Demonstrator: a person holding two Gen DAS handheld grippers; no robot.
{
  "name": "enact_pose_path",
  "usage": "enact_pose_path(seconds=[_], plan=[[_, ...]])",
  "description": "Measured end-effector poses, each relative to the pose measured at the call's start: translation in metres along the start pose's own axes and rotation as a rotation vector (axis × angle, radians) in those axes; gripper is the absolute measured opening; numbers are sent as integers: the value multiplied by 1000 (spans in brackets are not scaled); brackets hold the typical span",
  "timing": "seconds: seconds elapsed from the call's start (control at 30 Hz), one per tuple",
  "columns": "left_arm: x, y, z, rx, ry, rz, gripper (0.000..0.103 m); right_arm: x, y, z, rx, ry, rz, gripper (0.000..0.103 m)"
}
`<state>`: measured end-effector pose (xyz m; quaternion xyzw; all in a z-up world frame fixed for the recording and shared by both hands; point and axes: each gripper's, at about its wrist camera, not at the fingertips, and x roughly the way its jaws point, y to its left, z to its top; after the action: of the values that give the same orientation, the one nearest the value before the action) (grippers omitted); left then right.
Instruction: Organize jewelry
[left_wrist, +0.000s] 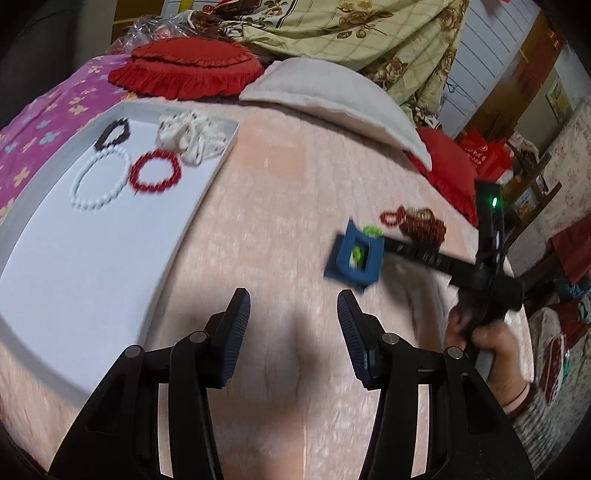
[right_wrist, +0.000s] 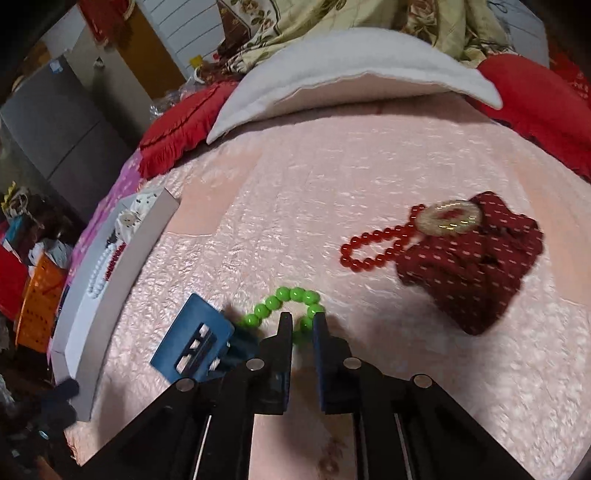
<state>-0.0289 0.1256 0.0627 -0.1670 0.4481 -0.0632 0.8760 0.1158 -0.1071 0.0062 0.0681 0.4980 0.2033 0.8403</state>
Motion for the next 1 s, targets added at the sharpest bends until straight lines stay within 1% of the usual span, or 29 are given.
enact_pose_path(seconds=[0.13, 0.17, 0.2, 0.23, 0.3, 0.4, 0.47, 0.53, 0.6, 0.7, 0.73, 0.87, 0.93, 0.97, 1.0], plan=[[16, -2, 22, -18, 9, -44, 48, 3, -1, 4, -21, -20, -16, 12], [22, -4, 28, -15, 15, -56, 48, 4, 2, 4, -43, -17, -32, 12], [26, -6, 30, -12, 18, -64, 48, 5, 4, 4, -60, -13, -47, 9], [31, -10, 33, -7, 23, -77, 48, 5, 6, 4, -81, -9, -68, 9], [41, -15, 38, 13, 40, -98, 48, 4, 7, 2, -101, 7, -101, 9], [61, -26, 43, 62, 80, -112, 49, -6, -4, -5, -94, 19, -128, 9], [75, -33, 43, 98, 108, -109, 49, -15, -13, -14, -91, 24, -151, 9], [84, -37, 43, 113, 127, -126, 48, -27, -23, -24, -78, 25, -176, 9], [89, -39, 42, 117, 133, -154, 48, -37, -35, -33, -51, 30, -175, 9], [90, -42, 42, 106, 132, -206, 49, -51, -51, -46, 5, 36, -137, 9], [91, -45, 42, 118, 137, -207, 49, -55, -54, -50, 13, 35, -131, 9], [98, -55, 39, 196, 151, -140, 49, -61, -59, -58, 37, 13, -102, 9], [104, -57, 39, 208, 163, -118, 49, -62, -60, -60, 49, -3, -97, 9], [106, -56, 39, 208, 170, -115, 48, -62, -59, -60, 55, -7, -97, 10], [108, -55, 39, 206, 176, -118, 47, -63, -59, -62, 62, -15, -90, 14]])
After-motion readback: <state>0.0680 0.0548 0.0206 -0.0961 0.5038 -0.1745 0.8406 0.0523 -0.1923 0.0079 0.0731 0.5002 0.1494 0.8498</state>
